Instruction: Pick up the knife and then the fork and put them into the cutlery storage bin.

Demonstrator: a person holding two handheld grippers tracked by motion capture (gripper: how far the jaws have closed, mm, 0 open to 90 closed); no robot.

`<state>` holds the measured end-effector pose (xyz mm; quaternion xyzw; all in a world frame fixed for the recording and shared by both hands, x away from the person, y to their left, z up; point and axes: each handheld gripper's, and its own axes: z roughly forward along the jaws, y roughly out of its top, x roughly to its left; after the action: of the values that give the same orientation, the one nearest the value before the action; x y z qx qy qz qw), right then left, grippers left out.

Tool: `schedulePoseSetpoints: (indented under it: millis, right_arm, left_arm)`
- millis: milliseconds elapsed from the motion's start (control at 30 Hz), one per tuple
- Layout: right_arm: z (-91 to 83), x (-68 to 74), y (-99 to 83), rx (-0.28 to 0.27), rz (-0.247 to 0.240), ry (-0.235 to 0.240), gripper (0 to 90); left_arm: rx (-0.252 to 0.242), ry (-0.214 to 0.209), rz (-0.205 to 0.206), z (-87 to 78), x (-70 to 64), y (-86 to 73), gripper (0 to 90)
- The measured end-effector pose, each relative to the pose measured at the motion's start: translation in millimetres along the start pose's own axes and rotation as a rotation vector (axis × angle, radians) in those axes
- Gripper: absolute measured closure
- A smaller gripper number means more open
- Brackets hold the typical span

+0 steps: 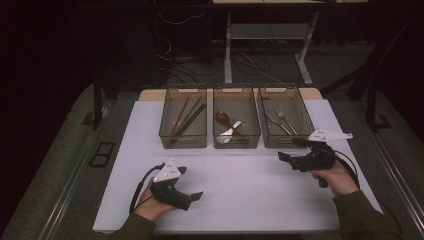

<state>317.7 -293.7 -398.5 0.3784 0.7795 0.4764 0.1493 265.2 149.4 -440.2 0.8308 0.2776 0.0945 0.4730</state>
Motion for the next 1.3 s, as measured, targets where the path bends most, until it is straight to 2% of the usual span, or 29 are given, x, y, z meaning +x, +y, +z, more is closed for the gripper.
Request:
schedulePoseSetpoints:
  millis: [633,1033,1300]
  right_arm:
    - [-7.0,19.2,-35.7,0.015,-0.019,0.032,16.6]
    - [-16.4,19.8,-63.8,0.046,-0.008,0.032,16.6]
    - [-21.4,23.4,-71.5,0.040,-0.003,0.037,16.6]
  left_arm:
    - [-0.008,-0.005,-0.004,-1.9,-0.2,0.4,0.0]
    - [-0.009,-0.005,-0.007,-2.6,-0.2,0.4,0.0]
    - [-0.003,-0.011,-0.004,-2.3,-0.4,0.3,0.0]
